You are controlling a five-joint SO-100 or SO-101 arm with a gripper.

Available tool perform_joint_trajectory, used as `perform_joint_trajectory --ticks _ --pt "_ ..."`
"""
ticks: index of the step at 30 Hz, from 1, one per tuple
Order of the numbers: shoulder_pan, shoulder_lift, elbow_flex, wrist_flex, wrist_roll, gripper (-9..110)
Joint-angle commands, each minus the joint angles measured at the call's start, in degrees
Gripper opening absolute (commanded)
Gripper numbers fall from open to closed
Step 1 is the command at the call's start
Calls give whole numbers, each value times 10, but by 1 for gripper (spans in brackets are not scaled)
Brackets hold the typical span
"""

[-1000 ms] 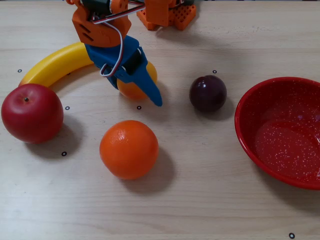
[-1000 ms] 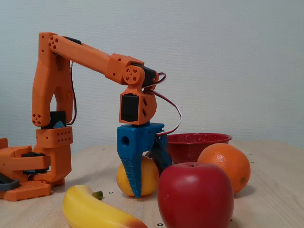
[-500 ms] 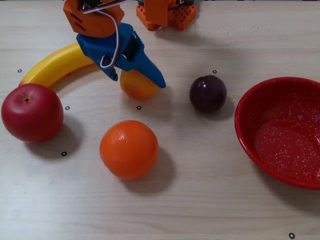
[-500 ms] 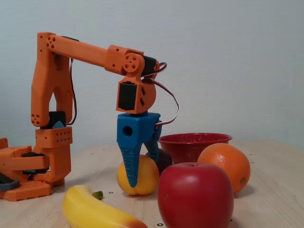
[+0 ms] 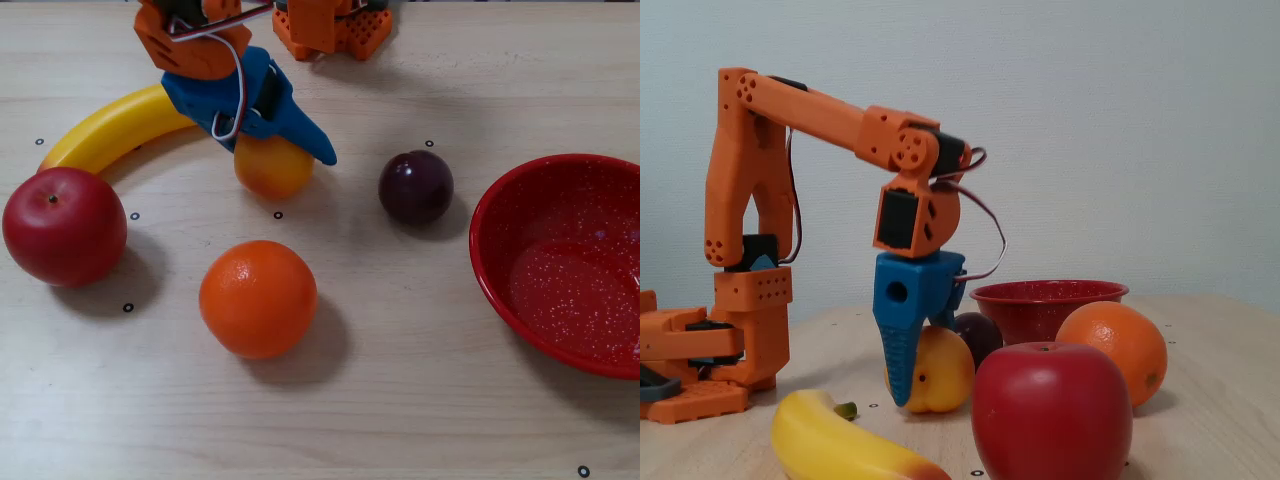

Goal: Put peach in the red bowl.

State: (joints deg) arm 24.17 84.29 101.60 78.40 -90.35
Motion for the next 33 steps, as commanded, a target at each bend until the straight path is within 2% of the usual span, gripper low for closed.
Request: perform_joint_trajectory --ticks 1,12,33 --pt "-4 66 -11 -27 27 41" --pt "-8 54 5 -85 58 41" --pt "-5 54 1 -83 45 33"
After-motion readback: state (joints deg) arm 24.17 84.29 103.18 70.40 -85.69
